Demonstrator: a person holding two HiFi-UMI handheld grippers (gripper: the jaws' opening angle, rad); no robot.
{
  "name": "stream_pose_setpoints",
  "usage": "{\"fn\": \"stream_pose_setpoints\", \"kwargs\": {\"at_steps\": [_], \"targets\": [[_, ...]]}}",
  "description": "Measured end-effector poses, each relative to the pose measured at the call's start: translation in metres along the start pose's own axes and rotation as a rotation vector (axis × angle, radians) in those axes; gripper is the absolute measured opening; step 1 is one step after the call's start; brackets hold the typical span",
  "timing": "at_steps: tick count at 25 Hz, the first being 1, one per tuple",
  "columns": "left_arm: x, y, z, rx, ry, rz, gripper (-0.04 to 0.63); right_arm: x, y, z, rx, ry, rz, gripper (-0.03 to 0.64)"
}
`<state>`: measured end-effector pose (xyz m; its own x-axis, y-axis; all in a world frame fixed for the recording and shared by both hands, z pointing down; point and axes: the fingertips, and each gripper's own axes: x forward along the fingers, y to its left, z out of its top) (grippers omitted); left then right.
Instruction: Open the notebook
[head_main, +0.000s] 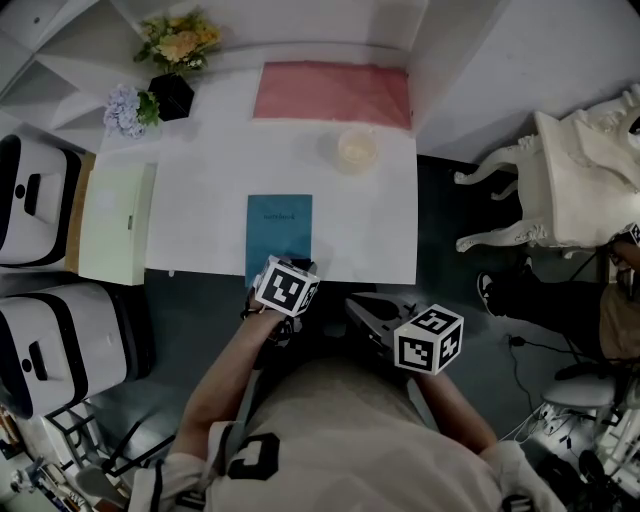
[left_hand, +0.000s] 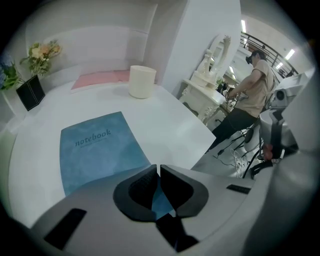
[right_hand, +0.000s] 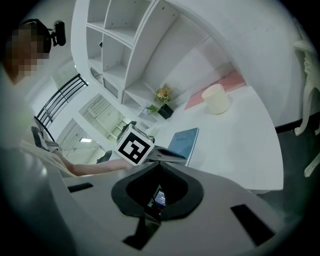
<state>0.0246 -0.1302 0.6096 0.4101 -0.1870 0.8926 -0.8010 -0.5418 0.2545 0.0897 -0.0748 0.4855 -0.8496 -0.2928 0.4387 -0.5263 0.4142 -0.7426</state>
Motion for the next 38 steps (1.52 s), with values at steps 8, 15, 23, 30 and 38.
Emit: {"fn": "stream_pose_setpoints", "kwargs": {"at_steps": [8, 15, 23, 30, 38], "targets": [[-0.013, 0.0, 0.005, -0.005, -0.033, -0.017, 0.034, 0.004, 0.001, 0.001, -0.006, 0.005, 0.004, 0.013], [-0.031, 0.001, 0.011, 0.019, -0.061, -0.017, 0.034, 0.007, 0.004, 0.0, -0.011, 0.006, 0.006, 0.014], [-0.054, 0.004, 0.016, 0.051, -0.103, -0.003, 0.034, 0.007, 0.007, -0.001, -0.028, 0.013, -0.001, 0.014], [-0.069, 0.009, 0.019, 0.087, -0.12, 0.01, 0.035, 0.007, 0.01, 0.002, -0.042, 0.015, -0.007, 0.013], [-0.091, 0.021, 0.021, 0.1, -0.144, 0.036, 0.037, 0.011, 0.014, 0.004, -0.058, 0.028, -0.005, 0.014]]}}
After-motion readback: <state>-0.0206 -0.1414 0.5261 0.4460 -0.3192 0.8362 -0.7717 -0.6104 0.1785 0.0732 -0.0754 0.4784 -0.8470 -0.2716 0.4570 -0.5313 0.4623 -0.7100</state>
